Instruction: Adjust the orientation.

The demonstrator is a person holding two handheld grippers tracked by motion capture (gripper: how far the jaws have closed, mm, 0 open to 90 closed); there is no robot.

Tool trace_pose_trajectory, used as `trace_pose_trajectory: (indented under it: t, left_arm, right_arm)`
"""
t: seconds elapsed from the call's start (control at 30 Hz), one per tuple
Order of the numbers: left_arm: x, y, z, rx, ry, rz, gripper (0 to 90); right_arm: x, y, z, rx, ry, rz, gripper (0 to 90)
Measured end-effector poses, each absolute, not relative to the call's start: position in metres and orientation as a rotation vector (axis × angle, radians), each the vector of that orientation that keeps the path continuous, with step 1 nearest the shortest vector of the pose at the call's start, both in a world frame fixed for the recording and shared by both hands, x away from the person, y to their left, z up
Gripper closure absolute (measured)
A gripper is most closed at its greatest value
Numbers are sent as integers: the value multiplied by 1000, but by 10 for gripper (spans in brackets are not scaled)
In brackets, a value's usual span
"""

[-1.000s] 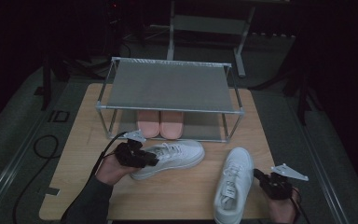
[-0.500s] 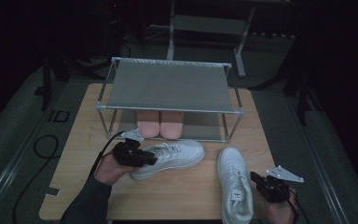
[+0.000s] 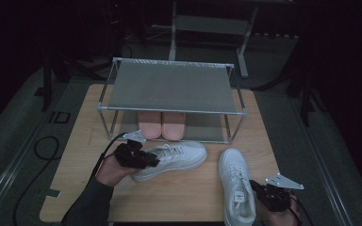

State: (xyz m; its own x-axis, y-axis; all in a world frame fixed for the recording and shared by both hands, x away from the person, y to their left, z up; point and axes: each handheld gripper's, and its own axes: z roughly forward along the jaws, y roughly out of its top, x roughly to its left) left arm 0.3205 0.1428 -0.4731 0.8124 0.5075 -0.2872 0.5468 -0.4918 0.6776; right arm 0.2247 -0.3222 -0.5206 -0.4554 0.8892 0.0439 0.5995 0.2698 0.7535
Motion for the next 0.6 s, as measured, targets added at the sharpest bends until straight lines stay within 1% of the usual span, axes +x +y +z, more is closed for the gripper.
trace_pose_trajectory:
  t: [0.27, 0.6]
  left_arm:
    - [319, 140, -474, 2193, 757, -67, 689]
    - [319, 140, -473, 2193, 758, -65, 694]
  right_arm:
    - [224, -302, -520, 1284, 2219, 1025, 900]
    - [206, -309, -520, 1242, 2285, 1025, 900]
